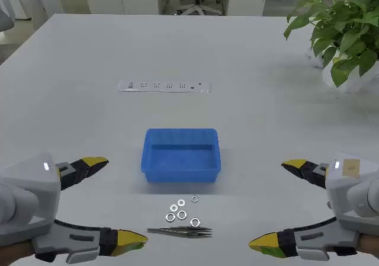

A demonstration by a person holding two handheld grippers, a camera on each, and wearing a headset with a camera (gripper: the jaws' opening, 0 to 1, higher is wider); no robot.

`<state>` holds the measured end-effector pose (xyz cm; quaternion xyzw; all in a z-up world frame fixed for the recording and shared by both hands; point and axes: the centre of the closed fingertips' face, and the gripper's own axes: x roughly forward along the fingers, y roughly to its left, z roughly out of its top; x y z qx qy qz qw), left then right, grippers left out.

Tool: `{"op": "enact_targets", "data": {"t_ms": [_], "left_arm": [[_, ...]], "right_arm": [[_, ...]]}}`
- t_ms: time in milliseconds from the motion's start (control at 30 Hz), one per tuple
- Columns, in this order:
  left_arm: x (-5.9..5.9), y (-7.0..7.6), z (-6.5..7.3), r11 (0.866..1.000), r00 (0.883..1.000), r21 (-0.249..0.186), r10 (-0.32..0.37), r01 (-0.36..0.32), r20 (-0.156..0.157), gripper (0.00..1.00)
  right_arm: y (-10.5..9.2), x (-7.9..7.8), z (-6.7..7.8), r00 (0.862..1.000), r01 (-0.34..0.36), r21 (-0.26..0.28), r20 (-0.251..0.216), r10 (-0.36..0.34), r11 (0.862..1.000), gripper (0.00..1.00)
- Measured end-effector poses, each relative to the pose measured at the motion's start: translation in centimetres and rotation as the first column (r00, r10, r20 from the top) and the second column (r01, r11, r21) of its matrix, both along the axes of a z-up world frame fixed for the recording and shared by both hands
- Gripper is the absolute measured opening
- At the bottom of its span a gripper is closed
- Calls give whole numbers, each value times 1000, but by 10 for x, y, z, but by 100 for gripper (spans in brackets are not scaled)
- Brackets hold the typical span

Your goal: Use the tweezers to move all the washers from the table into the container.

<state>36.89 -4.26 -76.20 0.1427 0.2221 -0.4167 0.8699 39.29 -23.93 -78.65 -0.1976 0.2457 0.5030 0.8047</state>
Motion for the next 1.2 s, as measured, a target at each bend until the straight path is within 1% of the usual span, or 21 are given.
{"op": "enact_targets", "data": {"t_ms": [167, 567, 800, 1200], "left_arm": [[1, 1, 0, 1000, 1000, -6, 6, -6, 2, 98], [1, -1, 0, 1000, 1000, -4, 0, 0, 2, 98], [2, 0, 0, 1000, 1000, 1, 0, 0, 6, 98], [3, 0, -2, 1000, 1000, 11, -5, 5, 4, 98]], "right_arm": [[0, 1, 1, 1000, 2, 4, 2, -2, 1000, 99], [0, 1, 1, 1000, 2, 2, 4, -2, 1000, 99], [0, 3, 2, 1000, -2, 1, 10, 2, 1000, 99], [0, 4, 1, 1000, -10, -5, 15, 10, 1000, 99]]}}
